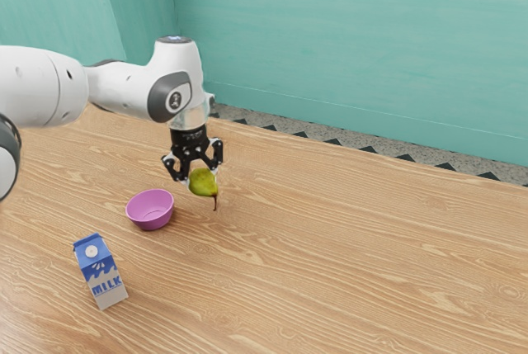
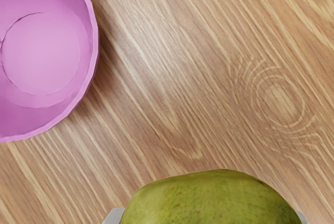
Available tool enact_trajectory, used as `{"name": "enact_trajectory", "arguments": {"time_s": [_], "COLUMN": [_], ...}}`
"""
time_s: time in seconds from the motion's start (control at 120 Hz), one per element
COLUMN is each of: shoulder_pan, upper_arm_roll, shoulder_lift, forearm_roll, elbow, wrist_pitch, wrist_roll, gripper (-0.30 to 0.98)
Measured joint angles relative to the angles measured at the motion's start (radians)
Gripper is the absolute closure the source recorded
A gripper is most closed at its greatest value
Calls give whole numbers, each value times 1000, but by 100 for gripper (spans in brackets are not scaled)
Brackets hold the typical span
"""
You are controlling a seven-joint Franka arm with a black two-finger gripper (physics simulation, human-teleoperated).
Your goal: Place the pear in the bowl.
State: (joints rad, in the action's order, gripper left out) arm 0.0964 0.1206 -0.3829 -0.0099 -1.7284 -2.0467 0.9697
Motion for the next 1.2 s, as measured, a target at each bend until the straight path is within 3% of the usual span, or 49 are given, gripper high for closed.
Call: {"name": "enact_trajectory", "arguments": {"time_s": [0.358,0.7,1.2], "shoulder_pan": [-130,-146,-185], "upper_arm_roll": [6,35,38], "shoulder_lift": [8,100,70], "forearm_roll": [27,37,39], "elbow": [0,-152,-157], "wrist_pitch": [37,52,47], "wrist_roll": [-7,-12,-20], "gripper": [73,72,66]}}
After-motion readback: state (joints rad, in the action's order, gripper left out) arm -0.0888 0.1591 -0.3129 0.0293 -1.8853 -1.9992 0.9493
